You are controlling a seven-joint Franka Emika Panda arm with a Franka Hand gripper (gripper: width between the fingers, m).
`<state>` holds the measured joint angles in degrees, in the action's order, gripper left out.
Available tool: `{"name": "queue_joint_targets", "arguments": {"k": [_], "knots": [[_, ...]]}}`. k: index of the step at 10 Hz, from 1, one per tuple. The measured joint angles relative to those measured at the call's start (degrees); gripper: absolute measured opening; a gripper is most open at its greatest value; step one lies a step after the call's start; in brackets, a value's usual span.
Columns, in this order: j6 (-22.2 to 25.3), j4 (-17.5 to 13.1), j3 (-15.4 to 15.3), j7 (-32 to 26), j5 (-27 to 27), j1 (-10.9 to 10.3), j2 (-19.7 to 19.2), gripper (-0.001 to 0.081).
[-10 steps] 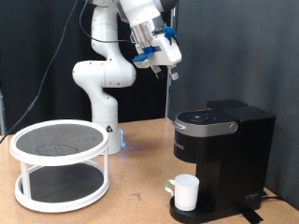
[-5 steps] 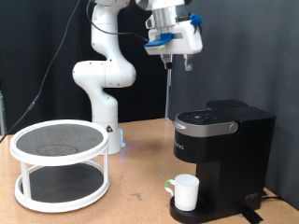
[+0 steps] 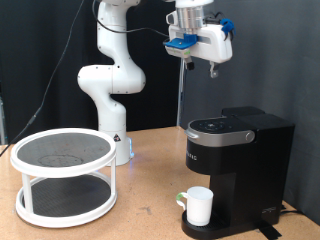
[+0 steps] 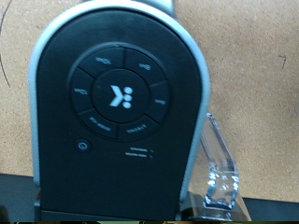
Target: Make a cup of coffee with the keurig machine
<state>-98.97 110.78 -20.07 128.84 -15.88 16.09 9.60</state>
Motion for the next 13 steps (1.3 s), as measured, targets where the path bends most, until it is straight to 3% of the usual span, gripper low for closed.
{"name": "queue_joint_targets", "arguments": {"k": [4, 8, 9, 10, 11, 12, 13], "knots": [[-3.11, -1.51, -2.38, 0.92, 3.75, -0.15, -3.25, 0.0734], [-7.59, 1.96, -4.67, 1.21, 6.84, -0.2, -3.85, 0.0734], [-8.51, 3.21, -4.99, 1.1, 6.86, -0.27, -3.84, 0.0624], [-9.58, 4.41, -5.27, 1.07, 6.86, -0.29, -3.81, 0.0624], [-10.29, 5.4, -5.49, 1.06, 6.87, -0.29, -3.78, 0.0416], [-11.01, 6.3, -5.6, 1.06, 6.89, -0.29, -3.78, 0.0278], [-11.9, 7.21, -5.66, 1.06, 7.0, -0.29, -3.78, 0.0278]]}}
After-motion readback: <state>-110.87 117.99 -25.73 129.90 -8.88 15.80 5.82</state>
